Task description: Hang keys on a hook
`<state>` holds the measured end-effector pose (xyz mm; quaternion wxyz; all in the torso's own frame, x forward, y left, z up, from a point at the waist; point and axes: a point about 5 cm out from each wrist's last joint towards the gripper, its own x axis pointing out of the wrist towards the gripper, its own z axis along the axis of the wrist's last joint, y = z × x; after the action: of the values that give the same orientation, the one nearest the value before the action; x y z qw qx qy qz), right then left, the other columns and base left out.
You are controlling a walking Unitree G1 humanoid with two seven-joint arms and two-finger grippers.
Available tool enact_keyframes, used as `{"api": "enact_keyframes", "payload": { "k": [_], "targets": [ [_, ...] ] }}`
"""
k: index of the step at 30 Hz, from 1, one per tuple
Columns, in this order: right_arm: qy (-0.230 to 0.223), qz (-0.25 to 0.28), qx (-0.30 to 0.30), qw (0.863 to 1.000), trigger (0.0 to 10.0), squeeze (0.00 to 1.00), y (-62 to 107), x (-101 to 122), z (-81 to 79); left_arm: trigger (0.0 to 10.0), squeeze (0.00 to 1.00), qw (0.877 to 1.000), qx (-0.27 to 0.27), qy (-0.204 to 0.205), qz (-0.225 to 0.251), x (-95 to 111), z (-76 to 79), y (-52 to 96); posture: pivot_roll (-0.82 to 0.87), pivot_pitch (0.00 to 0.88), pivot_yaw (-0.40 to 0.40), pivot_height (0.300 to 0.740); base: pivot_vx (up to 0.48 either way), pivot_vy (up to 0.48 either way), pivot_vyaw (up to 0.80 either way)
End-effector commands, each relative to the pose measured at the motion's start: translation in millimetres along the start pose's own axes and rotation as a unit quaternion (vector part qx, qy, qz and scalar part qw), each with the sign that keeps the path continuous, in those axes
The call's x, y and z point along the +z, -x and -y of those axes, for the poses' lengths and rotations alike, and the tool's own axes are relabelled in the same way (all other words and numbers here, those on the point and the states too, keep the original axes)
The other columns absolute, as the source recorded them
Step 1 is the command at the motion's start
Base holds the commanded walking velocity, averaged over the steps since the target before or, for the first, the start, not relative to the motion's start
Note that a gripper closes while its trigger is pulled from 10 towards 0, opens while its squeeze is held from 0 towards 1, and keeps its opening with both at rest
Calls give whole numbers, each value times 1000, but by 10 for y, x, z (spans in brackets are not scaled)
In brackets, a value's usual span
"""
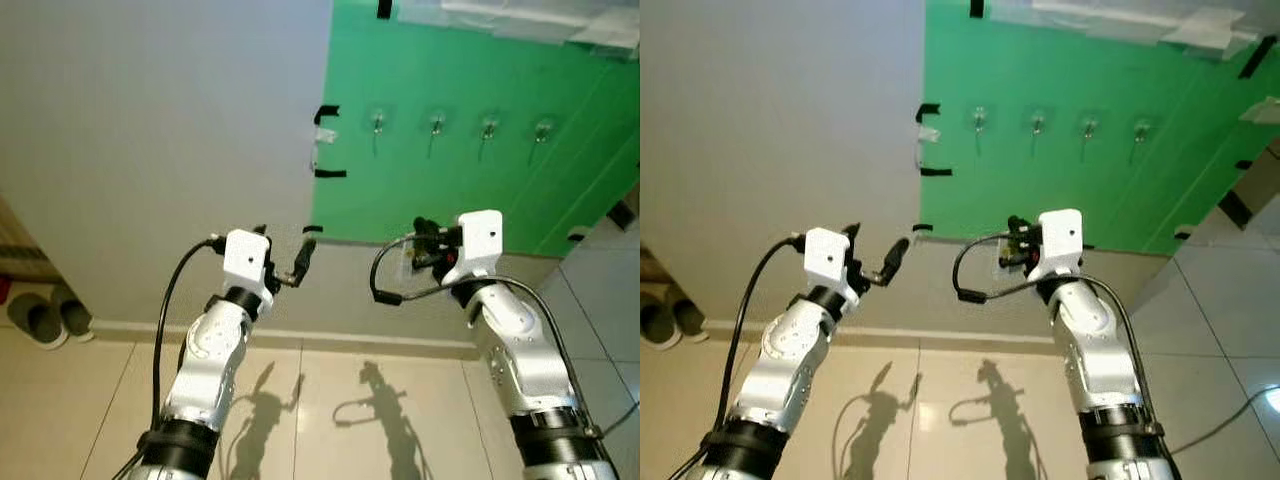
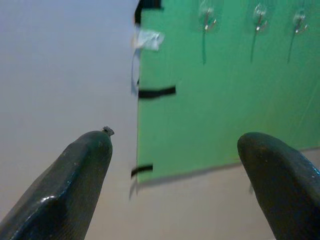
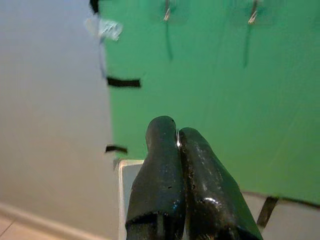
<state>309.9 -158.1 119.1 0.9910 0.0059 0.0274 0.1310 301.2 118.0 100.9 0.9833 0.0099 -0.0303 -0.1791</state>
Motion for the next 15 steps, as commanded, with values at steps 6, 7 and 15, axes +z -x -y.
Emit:
{"api": "enact_keyframes", "payload": {
  "k": [6, 7, 15],
  "targets": [
    [13, 15, -6, 1000, 10000, 0, 1, 56, 23, 10000, 0, 1000, 0, -6, 7, 36, 26, -13, -43, 0, -18, 740, 428, 0, 0],
    [13, 15, -6, 1000, 10000, 0, 1, 56, 23, 10000, 0, 1000, 0, -6, 7, 36, 26, -13, -43, 0, -18, 740, 428, 0, 0],
    [13, 15, -6, 1000, 10000, 0, 1, 56, 23, 10000, 0, 1000, 0, -6, 7, 36, 26, -13, -43, 0, -18, 740, 428, 0, 0]
  ]
}}
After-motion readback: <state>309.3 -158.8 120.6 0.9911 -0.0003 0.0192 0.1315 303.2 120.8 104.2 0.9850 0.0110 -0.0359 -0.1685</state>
